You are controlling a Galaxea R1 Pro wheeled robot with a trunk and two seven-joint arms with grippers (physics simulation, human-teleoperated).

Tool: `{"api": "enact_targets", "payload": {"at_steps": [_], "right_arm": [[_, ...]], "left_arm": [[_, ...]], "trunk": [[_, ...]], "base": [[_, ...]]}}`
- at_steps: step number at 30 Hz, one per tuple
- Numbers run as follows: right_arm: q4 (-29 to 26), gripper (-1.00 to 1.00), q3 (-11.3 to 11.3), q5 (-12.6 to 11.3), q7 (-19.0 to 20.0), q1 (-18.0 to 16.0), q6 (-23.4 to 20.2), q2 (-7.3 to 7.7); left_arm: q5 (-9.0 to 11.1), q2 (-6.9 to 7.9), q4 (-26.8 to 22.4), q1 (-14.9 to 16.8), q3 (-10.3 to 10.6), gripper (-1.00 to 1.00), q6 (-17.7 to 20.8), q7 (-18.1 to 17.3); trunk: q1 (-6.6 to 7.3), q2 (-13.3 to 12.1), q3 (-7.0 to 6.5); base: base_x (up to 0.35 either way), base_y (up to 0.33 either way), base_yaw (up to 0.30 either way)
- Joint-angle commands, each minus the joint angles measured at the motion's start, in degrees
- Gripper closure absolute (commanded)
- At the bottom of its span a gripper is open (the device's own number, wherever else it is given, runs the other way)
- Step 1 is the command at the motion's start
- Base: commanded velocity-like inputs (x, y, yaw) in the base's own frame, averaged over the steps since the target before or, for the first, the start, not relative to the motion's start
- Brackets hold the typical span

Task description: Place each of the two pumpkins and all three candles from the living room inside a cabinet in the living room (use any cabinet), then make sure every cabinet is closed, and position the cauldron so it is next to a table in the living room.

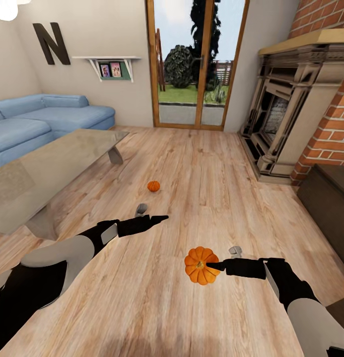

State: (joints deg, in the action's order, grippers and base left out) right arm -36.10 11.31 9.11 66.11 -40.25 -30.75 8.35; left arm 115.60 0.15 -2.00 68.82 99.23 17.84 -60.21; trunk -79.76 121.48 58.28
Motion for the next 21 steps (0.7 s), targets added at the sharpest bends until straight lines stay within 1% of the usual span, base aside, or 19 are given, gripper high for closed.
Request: {"api": "enact_targets", "payload": {"at_steps": [1,8,14,21], "right_arm": [[-0.01,1.0,0.01,-0.01,-0.02,0.0,-0.01,0.0],[0.05,1.0,-0.08,0.1,-0.13,0.0,-0.05,-0.02],[0.02,1.0,-2.36,1.5,-0.08,0.0,-0.04,-0.16],[0.04,1.0,-2.71,1.57,-0.02,0.0,-0.01,-0.14]], "left_arm": [[0.01,-0.01,-0.01,0.0,0.0,-1.0,0.0,0.0],[0.03,0.02,-0.01,0.0,0.0,-1.0,0.0,0.0],[-0.01,0.02,-0.01,0.0,0.0,-1.0,0.0,0.0],[0.01,0.02,0.0,0.0,0.0,-1.0,0.0,0.0]], "trunk": [[0.0,0.0,0.0],[0.0,0.0,-0.01],[0.0,0.0,-0.01],[0.0,0.0,-0.32]], "base": [[0.0,0.0,0.0],[0.0,0.0,0.0],[0.0,0.0,0.0],[0.0,0.0,-0.025]]}}
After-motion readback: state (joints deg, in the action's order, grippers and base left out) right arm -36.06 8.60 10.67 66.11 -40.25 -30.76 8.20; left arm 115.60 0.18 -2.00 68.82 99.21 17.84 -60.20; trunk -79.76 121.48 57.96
